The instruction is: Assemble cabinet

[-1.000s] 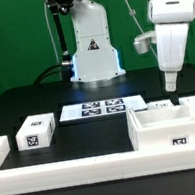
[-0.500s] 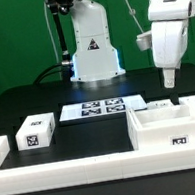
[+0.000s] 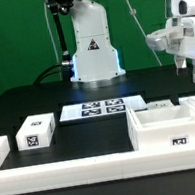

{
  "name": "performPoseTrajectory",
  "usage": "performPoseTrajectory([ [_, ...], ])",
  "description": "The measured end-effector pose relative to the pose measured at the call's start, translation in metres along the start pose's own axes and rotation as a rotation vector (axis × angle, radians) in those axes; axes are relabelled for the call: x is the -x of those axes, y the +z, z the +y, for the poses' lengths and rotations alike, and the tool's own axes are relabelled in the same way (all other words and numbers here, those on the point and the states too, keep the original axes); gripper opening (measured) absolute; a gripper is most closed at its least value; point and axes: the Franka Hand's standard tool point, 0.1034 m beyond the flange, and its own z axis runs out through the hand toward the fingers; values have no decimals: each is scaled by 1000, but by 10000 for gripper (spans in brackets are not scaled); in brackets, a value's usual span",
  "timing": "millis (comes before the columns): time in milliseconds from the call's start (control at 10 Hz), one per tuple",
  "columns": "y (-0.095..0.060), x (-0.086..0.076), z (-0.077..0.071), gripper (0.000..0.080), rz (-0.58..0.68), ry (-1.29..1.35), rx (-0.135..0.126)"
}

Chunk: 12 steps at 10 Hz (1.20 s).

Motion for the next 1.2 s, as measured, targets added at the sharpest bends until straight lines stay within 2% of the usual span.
performPoseTrajectory([
  [200,1,0,-1,649,-2,-8,-2],
  [300,3,-2,-3,649,-9,32,-14],
  [500,13,-13,-6,649,-55,101,-80],
  [600,20,-18,-6,649,-56,114,-96],
  [1000,41,-28,-13,649,-18,110,-103],
  [1200,52,-28,-17,649,1,114,-105],
])
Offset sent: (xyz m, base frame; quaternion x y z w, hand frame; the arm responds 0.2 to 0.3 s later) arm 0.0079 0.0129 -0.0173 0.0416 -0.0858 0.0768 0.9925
